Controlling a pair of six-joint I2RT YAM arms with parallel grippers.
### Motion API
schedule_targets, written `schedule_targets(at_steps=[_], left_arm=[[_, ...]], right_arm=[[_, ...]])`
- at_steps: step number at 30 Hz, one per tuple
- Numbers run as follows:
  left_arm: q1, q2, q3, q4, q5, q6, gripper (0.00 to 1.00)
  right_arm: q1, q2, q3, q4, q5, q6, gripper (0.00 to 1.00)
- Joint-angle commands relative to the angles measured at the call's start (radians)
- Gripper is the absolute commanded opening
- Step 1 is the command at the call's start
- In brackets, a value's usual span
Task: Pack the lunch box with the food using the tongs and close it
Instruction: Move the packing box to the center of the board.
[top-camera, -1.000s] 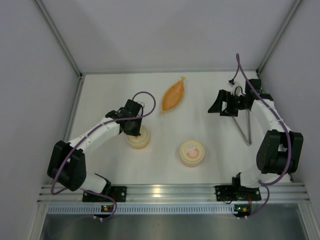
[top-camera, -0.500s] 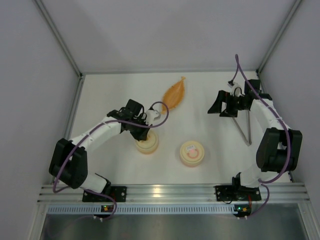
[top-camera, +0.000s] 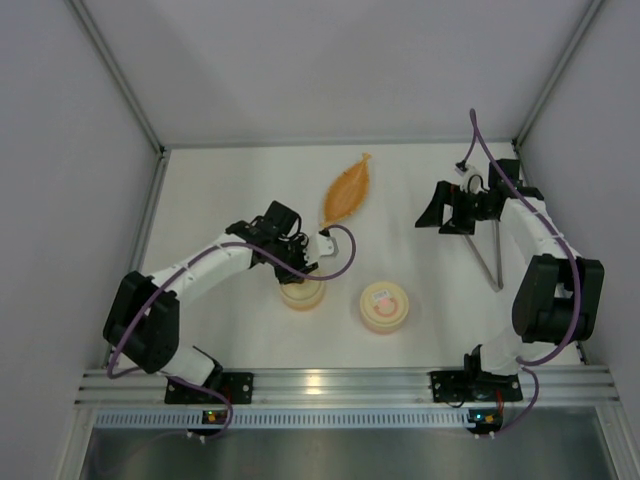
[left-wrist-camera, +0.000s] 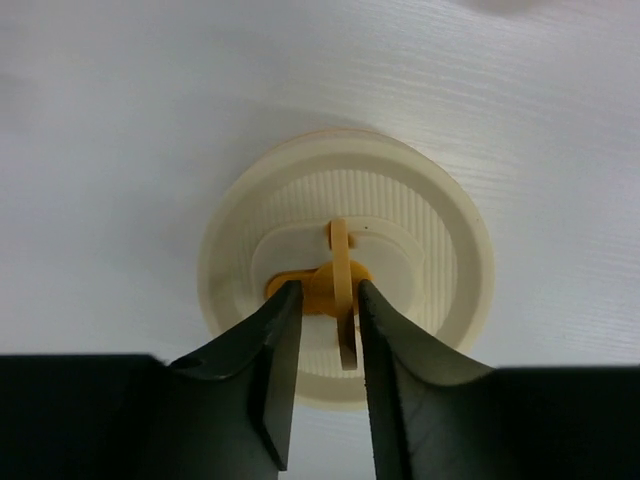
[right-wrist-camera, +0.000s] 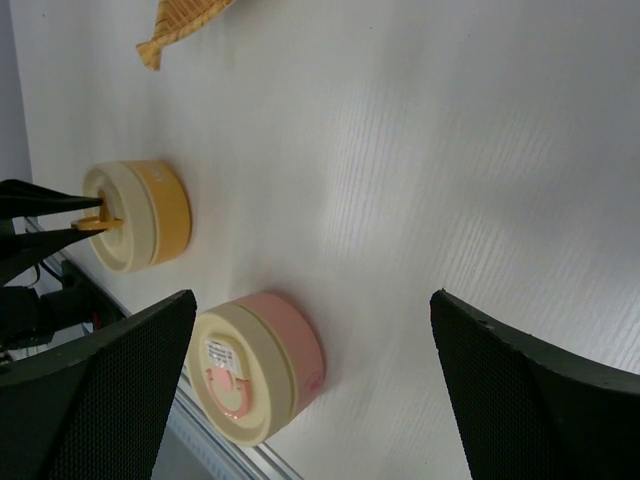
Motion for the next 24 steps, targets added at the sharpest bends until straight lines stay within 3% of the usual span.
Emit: schedule_targets(at_steps=[1,2,4,14,18,21,22,24], left_arm=[[-0.012,0.037,-0.012,-0.036,0.011,0.062,0.38],[-0.012,0.029,-0.009,-0.037,0.011,0.064,0.47],[-0.012,-0.005,0.0,-0.04,0.01,0.064,0.53],[-0.025,-0.233,0.032,-0.115,0.096,0.056,0.58],[-0.023,-0.283,0.063,-0.09,0.087,-0.065,0.61],[-0.029,-0.24,0.088,-0.037,-0.043,-0.209,0.53],[-0.031,-0.212,0.103,-0.042,-0.094,-0.238,0.43],[-0.032,-0.146,0.126,-0.05,-0.192,-0.289,0.35]], right_arm=[[-0.011,-0.009,0.028,-0.011,-0.019,-0.023,0.99],[-0.011,-0.012,0.029,-0.011,-0.021,-0.023,0.99],[-0.011,-0.015,0.031,-0.011,-0.022,-0.021,0.99],[-0.01,-0.033,0.029,-0.015,-0.029,-0.023,0.99],[-0.011,-0.035,0.031,-0.015,-0.035,-0.023,0.99],[-0.011,-0.035,0.029,-0.007,-0.041,-0.015,0.99],[-0.011,-0.033,0.031,-0.007,-0.042,-0.015,0.99],[-0.011,-0.032,0.031,-0.008,-0.041,-0.015,0.99]])
